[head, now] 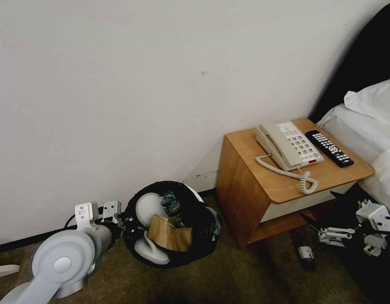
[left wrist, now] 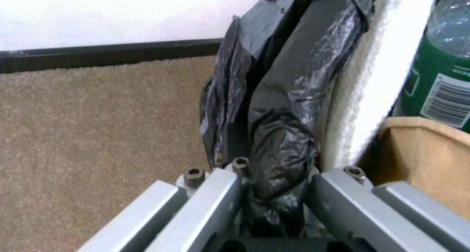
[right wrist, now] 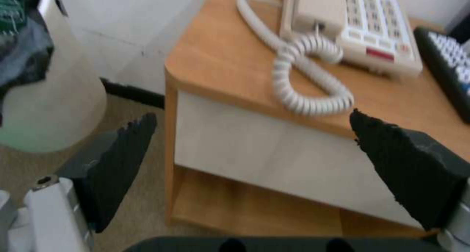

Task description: Pick up the trash bin, then pick up the garbage from the floor and place it into the trash bin.

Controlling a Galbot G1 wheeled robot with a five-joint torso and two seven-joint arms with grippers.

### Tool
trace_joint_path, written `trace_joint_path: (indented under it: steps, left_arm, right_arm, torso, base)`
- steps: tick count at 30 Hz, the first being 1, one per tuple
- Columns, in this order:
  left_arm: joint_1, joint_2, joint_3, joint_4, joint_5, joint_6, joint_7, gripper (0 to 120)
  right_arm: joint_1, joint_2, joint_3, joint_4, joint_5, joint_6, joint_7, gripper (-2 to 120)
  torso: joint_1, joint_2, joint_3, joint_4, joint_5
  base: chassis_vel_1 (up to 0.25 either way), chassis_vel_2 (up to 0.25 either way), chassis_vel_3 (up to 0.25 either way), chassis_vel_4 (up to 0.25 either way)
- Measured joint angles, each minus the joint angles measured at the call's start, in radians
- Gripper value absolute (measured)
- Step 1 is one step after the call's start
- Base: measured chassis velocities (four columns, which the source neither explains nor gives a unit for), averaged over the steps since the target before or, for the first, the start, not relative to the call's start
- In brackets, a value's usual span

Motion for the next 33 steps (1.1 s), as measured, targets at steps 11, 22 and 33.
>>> trace_joint_path:
  steps: [11, 22, 33]
  left_arm:
    - [0.000, -0.008, -0.002, 0.013, 0.004, 0.000, 0.002, 0]
    - [-0.005, -0.010, -0.002, 0.014, 0.006, 0.000, 0.003, 0]
    - [0.008, -0.030, -0.002, 0.014, 0.022, 0.000, 0.003, 0]
  right_arm:
    - [0.020, 0.015, -0.064, -0.104, -0.063, 0.034, -0.020, 100]
    - [0.052, 0.009, -0.124, -0.181, -0.095, 0.038, -0.025, 100]
    - [0.087, -0.045, -0.160, -0.224, -0.026, -0.082, 0.027, 100]
  torso:
    - [0.000, 0.000, 0.000, 0.0001, -0.0001]
    - [0.000, 0.000, 0.000, 0.0000, -0.0001]
    - [0.000, 0.000, 0.000, 0.0000, -0.0001]
  base:
    - [0.000, 0.000, 0.000, 0.000]
    - [0.000, 0.000, 0.000, 0.000]
    - [0.000, 0.000, 0.000, 0.000]
